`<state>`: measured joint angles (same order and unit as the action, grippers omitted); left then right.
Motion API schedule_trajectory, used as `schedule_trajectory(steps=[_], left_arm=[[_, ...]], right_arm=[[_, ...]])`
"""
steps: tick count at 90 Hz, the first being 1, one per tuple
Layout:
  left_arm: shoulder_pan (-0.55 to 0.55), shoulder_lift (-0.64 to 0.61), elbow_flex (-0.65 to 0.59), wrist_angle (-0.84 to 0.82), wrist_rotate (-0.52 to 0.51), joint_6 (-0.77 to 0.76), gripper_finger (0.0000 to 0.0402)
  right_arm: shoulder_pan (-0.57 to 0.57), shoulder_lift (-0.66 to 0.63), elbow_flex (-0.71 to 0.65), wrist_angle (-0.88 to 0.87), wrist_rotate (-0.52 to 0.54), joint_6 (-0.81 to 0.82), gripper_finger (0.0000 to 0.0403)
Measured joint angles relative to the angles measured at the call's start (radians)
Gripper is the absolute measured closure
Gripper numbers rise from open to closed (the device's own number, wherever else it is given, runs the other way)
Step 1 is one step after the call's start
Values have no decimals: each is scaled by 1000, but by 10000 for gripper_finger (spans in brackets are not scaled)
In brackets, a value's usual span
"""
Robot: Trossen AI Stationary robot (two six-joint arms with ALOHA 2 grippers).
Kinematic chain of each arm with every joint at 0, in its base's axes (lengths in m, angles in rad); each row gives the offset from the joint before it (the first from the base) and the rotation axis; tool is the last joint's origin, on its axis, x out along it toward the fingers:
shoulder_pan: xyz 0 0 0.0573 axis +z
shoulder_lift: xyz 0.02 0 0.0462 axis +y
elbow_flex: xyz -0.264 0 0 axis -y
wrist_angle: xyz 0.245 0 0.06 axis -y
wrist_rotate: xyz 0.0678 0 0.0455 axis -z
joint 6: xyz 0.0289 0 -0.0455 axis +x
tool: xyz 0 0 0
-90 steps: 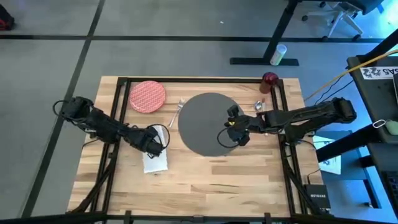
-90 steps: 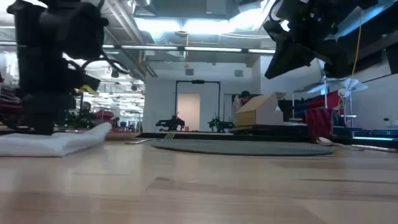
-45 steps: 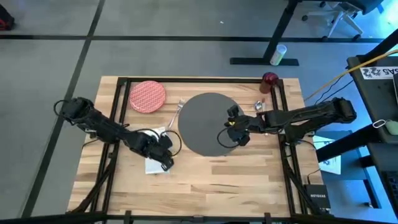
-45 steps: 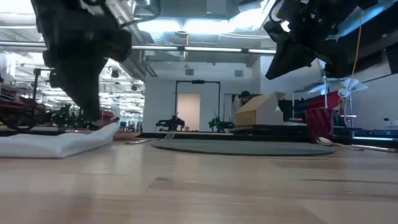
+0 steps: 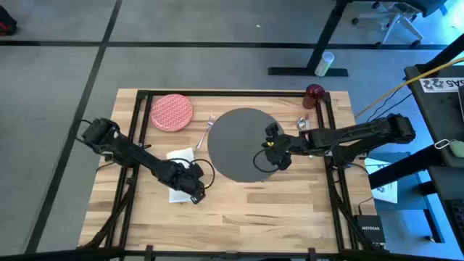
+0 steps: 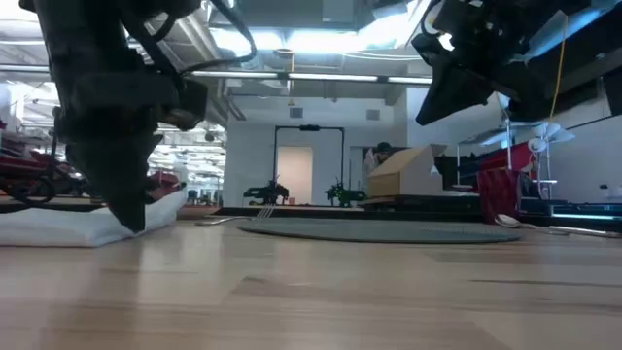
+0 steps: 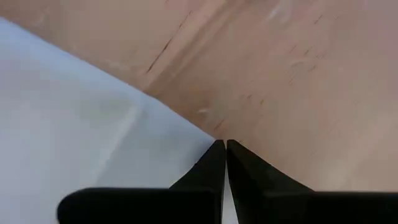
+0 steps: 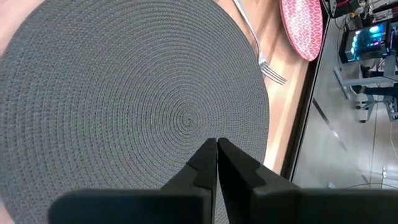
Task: Set table place
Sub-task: Fold the white table napkin
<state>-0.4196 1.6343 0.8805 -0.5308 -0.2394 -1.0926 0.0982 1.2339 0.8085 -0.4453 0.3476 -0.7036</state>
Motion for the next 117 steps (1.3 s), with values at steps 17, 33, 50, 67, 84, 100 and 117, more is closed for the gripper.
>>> schedule_trajectory(steps=[17, 33, 50, 67, 84, 100, 117], left_arm=[[10, -21, 88, -182, -18, 32, 401], [117, -29, 160, -342, -61, 51, 401], [298, -32, 188, -288, -60, 175, 401], [453, -32, 205, -264, -29, 275, 391], [490, -32, 205, -309, 203, 340, 384], [421, -32, 205, -383, 185, 276, 399], [403, -32, 205, -506, 61, 224, 399]], right_arm=[[0, 0, 0, 0, 0, 0, 403], [0, 0, 0, 10, -1, 0, 403], [0, 0, 0, 22, -2, 0, 403], [0, 0, 0, 24, -48, 0, 403], [0, 0, 0, 23, -54, 2, 403], [0, 0, 0, 24, -54, 16, 403], [0, 0, 0, 24, -54, 19, 403]])
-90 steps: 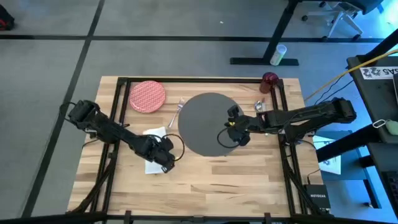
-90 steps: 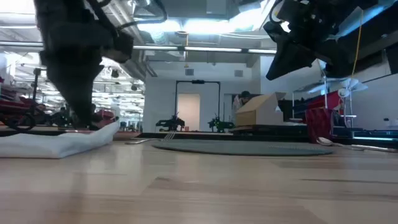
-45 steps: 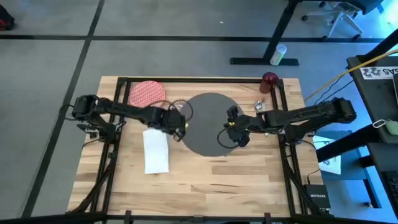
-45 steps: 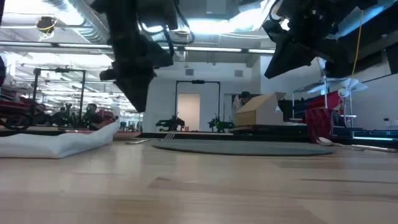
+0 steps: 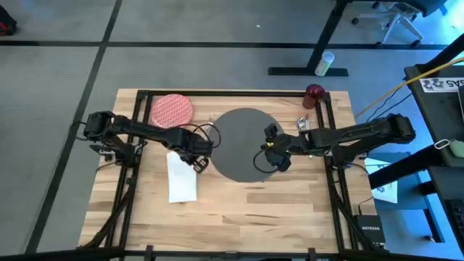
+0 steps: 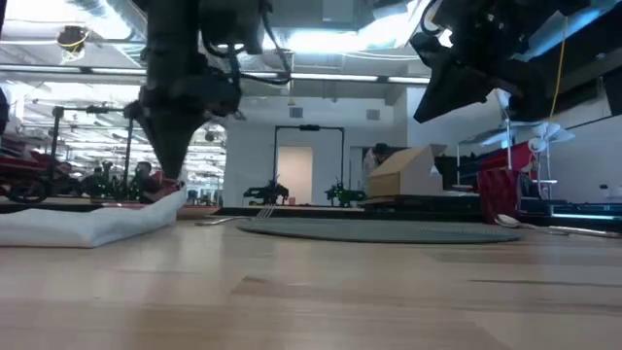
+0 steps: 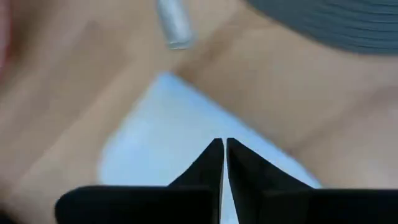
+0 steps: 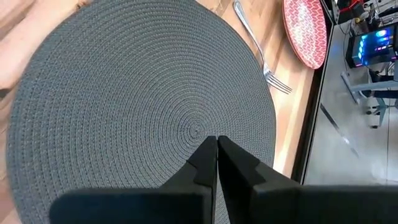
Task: Set table place
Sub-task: Fold the white table napkin
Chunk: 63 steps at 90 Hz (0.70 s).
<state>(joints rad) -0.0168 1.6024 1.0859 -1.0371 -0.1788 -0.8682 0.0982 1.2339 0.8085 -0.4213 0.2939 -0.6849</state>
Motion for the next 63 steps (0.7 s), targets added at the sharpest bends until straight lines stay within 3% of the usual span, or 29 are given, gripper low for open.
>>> schedule_trajectory(steps=[63], left_arm=[[70, 0, -152, 168, -39, 46, 401]], right_arm=[[0, 0, 0, 1, 0, 3, 403]])
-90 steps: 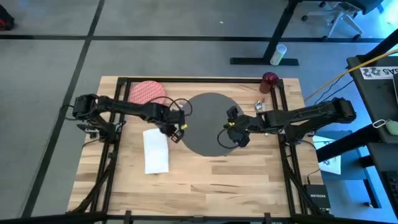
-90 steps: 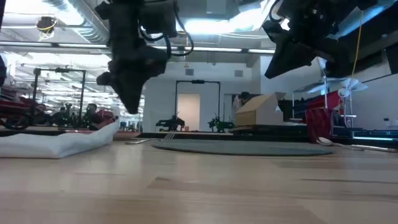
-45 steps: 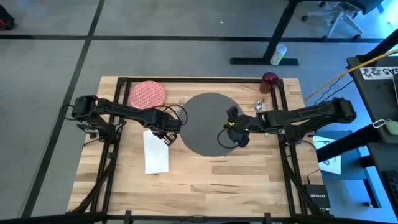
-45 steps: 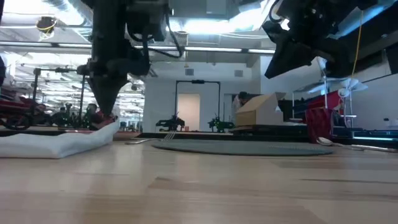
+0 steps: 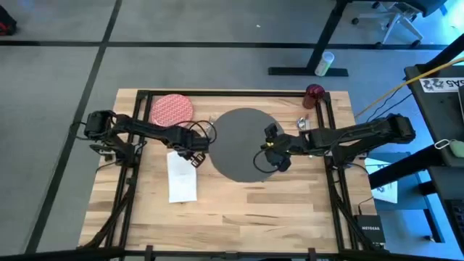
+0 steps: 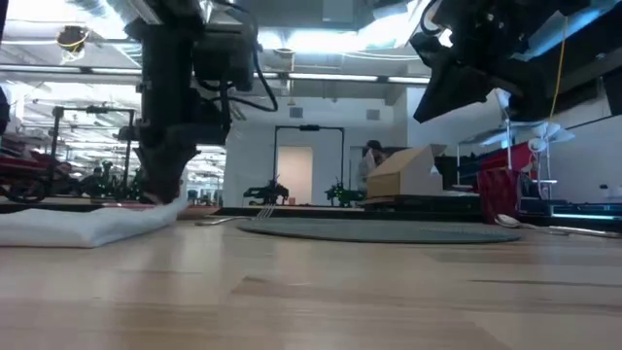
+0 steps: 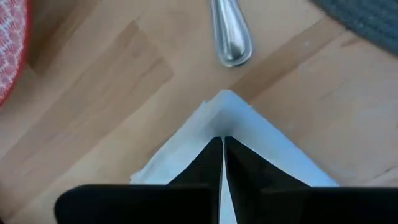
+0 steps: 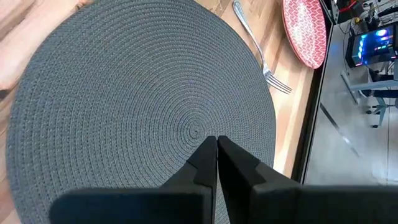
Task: Set table place
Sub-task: Fold the white table napkin, then put the silver fork on the table white napkin
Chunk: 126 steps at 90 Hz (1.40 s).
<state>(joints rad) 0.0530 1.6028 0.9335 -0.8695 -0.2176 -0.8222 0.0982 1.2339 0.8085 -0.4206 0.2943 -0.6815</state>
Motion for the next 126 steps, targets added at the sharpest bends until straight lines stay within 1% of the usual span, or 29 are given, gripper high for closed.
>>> schedule_trajectory(steps=[11, 32, 46, 61, 75, 89, 99, 107, 126], left_arm=[[15, 0, -25, 6, -3, -8, 401], [35, 0, -77, 72, 7, -8, 402], [35, 0, -92, 109, 7, -8, 402], [35, -1, -95, 112, 7, -6, 402], [26, 1, -38, 33, 8, 1, 402], [23, -32, 44, -18, 8, 13, 401], [47, -47, 99, -5, 1, -16, 401], [88, -47, 124, 15, 0, -3, 401], [194, -47, 126, 182, 23, 160, 399]], right_arm=[[0, 0, 0, 0, 0, 0, 403], [0, 0, 0, 0, 0, 0, 403], [0, 0, 0, -1, 0, 0, 403], [0, 0, 0, 0, 0, 0, 403], [0, 0, 0, 0, 0, 0, 403], [0, 0, 0, 0, 0, 0, 403], [0, 0, 0, 1, 0, 0, 403], [0, 0, 0, 1, 0, 0, 403], [0, 0, 0, 3, 0, 0, 403]])
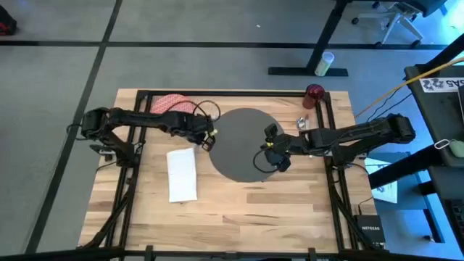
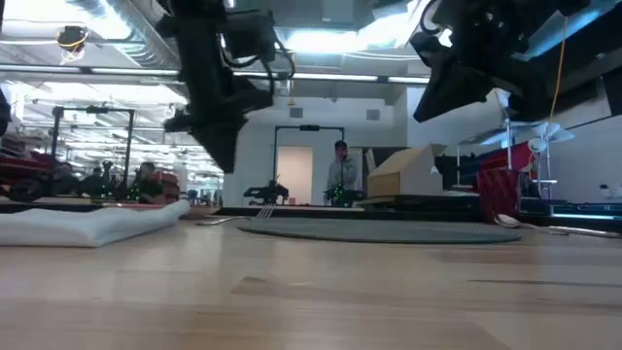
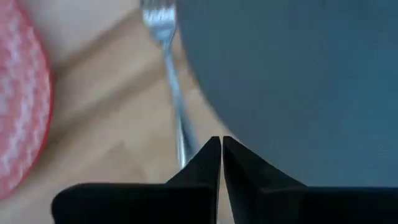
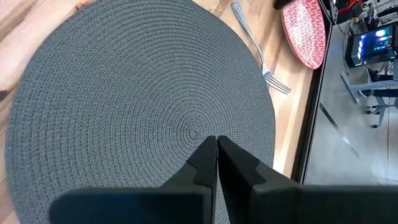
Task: Set table place
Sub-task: Put the silver fork on the table white napkin
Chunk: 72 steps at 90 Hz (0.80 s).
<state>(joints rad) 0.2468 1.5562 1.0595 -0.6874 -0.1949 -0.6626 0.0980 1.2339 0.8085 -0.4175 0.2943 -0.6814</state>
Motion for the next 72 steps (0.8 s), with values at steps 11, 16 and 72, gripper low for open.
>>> schedule_trajectory(steps=[11, 16, 72], left_arm=[[67, 0, 0, 29, 39, 44, 381], [95, 5, 0, 30, 53, 52, 369], [194, 179, 0, 57, 132, 124, 292]], right_arm=[[0, 0, 0, 0, 0, 0, 403], [0, 0, 0, 0, 0, 0, 403], [0, 0, 0, 5, 0, 0, 403]])
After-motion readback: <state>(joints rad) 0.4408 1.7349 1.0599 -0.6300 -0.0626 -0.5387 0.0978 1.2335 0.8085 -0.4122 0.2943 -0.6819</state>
